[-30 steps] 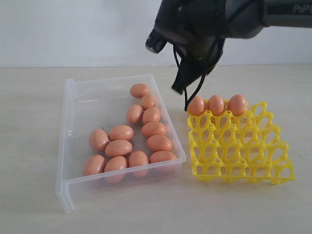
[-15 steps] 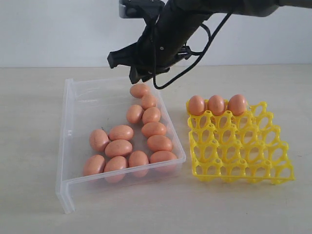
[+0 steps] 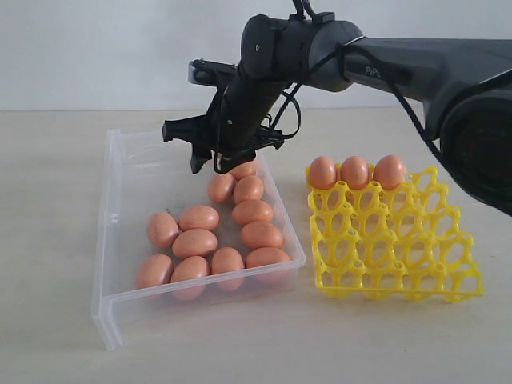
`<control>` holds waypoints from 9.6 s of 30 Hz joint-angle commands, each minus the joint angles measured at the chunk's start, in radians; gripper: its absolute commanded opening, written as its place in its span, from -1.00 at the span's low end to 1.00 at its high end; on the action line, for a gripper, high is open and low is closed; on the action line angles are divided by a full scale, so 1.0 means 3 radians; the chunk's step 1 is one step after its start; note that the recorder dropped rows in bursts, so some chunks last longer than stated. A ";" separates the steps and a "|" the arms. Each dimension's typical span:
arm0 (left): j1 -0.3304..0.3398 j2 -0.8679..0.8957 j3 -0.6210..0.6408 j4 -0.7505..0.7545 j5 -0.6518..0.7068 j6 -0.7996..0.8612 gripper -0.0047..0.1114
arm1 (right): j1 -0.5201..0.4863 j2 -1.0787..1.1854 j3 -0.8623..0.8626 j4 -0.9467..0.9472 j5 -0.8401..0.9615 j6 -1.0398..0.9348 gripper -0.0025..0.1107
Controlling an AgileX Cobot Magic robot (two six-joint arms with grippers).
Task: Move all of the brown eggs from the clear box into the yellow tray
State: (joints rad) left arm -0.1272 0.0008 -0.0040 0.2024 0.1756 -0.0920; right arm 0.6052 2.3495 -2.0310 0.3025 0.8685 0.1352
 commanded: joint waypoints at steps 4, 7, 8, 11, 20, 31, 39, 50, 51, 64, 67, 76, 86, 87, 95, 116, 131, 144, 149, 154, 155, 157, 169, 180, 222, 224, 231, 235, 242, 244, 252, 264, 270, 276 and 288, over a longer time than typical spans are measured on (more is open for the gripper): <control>-0.0019 -0.0003 0.0013 -0.0008 -0.0010 -0.0017 -0.85 | -0.0026 0.0038 -0.0035 -0.0319 -0.0055 0.0200 -0.12; -0.0019 -0.0003 0.0013 -0.0008 -0.0010 -0.0017 -0.85 | -0.0026 0.0150 -0.0035 -0.0295 -0.0060 0.0296 0.10; -0.0019 -0.0003 0.0013 -0.0008 -0.0010 -0.0017 -0.85 | -0.0026 0.0175 -0.0035 -0.0284 -0.0060 0.0311 0.09; -0.0019 -0.0003 0.0013 -0.0008 -0.0010 -0.0017 -0.85 | -0.0026 0.0246 -0.0035 -0.0284 -0.0107 0.0364 0.09; -0.0019 -0.0003 0.0013 -0.0008 -0.0010 -0.0017 -0.85 | -0.0026 0.0381 -0.0035 -0.0264 -0.0292 0.0511 -0.02; -0.0019 -0.0003 0.0013 -0.0008 -0.0010 -0.0017 -0.85 | -0.0026 0.0384 -0.0054 -0.0254 -0.0373 -0.0194 -0.96; -0.0019 -0.0003 0.0013 -0.0008 -0.0010 -0.0017 -0.85 | -0.0011 0.0363 0.0180 0.0104 -0.1606 -0.1082 -0.96; -0.0019 -0.0003 0.0013 -0.0008 -0.0010 -0.0017 -0.85 | 0.0383 0.0213 0.1300 -0.0098 -0.4631 -0.1147 -0.96; -0.0019 -0.0003 0.0013 -0.0008 -0.0010 -0.0017 -0.85 | 0.0383 0.0198 0.1404 -0.0363 -0.4903 -0.0810 -0.96; -0.0019 -0.0003 0.0013 -0.0008 -0.0010 -0.0017 -0.85 | 0.0163 -0.0138 0.2720 -0.1524 -0.6965 0.0631 -0.96; -0.0019 -0.0003 0.0013 -0.0008 -0.0010 -0.0017 -0.85 | 0.0077 -0.0431 0.3099 -0.1519 -0.6965 0.0571 -0.96; -0.0019 -0.0003 0.0013 -0.0008 -0.0010 -0.0017 -0.85 | -0.0608 -0.1463 0.4474 -0.1519 -0.6965 0.0367 -0.96; -0.0019 -0.0003 0.0013 -0.0008 -0.0010 -0.0017 -0.85 | -0.2187 -0.1746 0.5241 -0.2408 -0.6965 0.0482 -0.96; -0.0019 -0.0003 0.0013 -0.0008 -0.0010 -0.0017 -0.85 | -0.2297 -0.1741 0.5242 -0.2466 -0.6965 0.0514 -0.96; -0.0019 -0.0003 0.0013 -0.0008 -0.0010 -0.0017 -0.85 | -0.2844 -0.1543 0.4764 -0.4030 -0.6965 0.0820 -0.96; -0.0019 -0.0003 0.0013 -0.0008 -0.0010 -0.0017 -0.85 | -0.2830 -0.0768 0.4344 -0.3626 -0.6965 0.1005 -0.96; -0.0019 -0.0003 0.0013 -0.0008 -0.0010 -0.0017 -0.85 | -0.2584 -0.0502 0.4207 -0.3226 -0.6965 0.0799 -0.96; -0.0019 -0.0003 0.0013 -0.0008 -0.0010 -0.0017 -0.85 | -0.2584 -0.0380 0.4207 -0.3220 -0.6924 0.0467 -0.96; -0.0019 -0.0003 0.0013 -0.0008 -0.0010 -0.0017 -0.85 | -0.2578 -0.0380 0.4207 -0.3305 -0.6958 0.0472 -0.96; -0.0019 -0.0003 0.0013 -0.0008 -0.0010 -0.0017 -0.85 | -0.2578 -0.0387 0.4207 -0.3631 -0.6965 0.0654 -0.96; -0.0019 -0.0003 0.0013 -0.0008 -0.0010 -0.0017 -0.85 | -0.2578 -0.0387 0.4207 -0.3673 -0.6965 0.0688 -0.96; -0.0019 -0.0003 0.0013 -0.0008 -0.0010 -0.0017 -0.85 | -0.2578 -0.0387 0.4207 -0.3744 -0.6965 0.0712 -0.96; -0.0019 -0.0003 0.0013 -0.0008 -0.0010 -0.0017 -0.85 | -0.2578 -0.0387 0.4207 -0.3796 -0.6834 0.0598 -0.96; -0.0019 -0.0003 0.0013 -0.0008 -0.0010 -0.0017 -0.85 | -0.2578 -0.0387 0.4207 -0.3870 -0.6820 0.0611 -0.40; -0.0019 -0.0003 0.0013 -0.0008 -0.0010 -0.0017 -0.85 | -0.2578 -0.1107 0.4207 -0.4181 -0.6632 0.1257 -0.13; -0.0019 -0.0003 0.0013 -0.0008 -0.0010 -0.0017 -0.85 | -0.2578 -0.1212 0.4207 -0.4335 -0.6495 0.1451 -0.43; -0.0019 -0.0003 0.0013 -0.0008 -0.0010 -0.0017 -0.85 | -0.2578 -0.1410 0.4207 -0.5161 -0.5808 0.2103 -0.96; -0.0019 -0.0003 0.0013 -0.0008 -0.0010 -0.0017 -0.85 | -0.2578 -0.1403 0.4207 -0.4963 -0.5486 0.2106 -0.96; -0.0019 -0.0003 0.0013 -0.0008 -0.0010 -0.0017 -0.85 | -0.2570 -0.1389 0.4207 -0.4902 -0.5380 0.2047 -0.96; -0.0019 -0.0003 0.0013 -0.0008 -0.0010 -0.0017 -0.85 | -0.2570 -0.1339 0.4207 -0.4894 -0.5345 0.2039 -0.96; -0.0019 -0.0003 0.0013 -0.0008 -0.0010 -0.0017 -0.85 | -0.2570 -0.1077 0.4207 -0.5045 -0.5313 0.2067 -0.96; -0.0019 -0.0003 0.0013 -0.0008 -0.0010 -0.0017 -0.85 | -0.2570 -0.2196 0.4647 -0.5365 -0.6145 0.2173 -0.96; -0.0019 -0.0003 0.0013 -0.0008 -0.0010 -0.0017 -0.85 | -0.2244 -0.3044 0.4831 -0.5410 -0.6239 0.2435 -0.96; -0.0019 -0.0003 0.0013 -0.0008 -0.0010 -0.0017 -0.85 | -0.1209 -0.3286 0.4799 -0.5553 -0.5242 0.2977 -0.96; -0.0019 -0.0003 0.0013 -0.0008 -0.0010 -0.0017 -0.85 | -0.0001 -0.2708 0.3967 -0.6823 -0.4483 0.5211 -0.57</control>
State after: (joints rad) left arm -0.1272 0.0008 -0.0040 0.2024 0.1756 -0.0920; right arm 0.5501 1.4891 -0.7894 -1.7253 -0.4674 1.7544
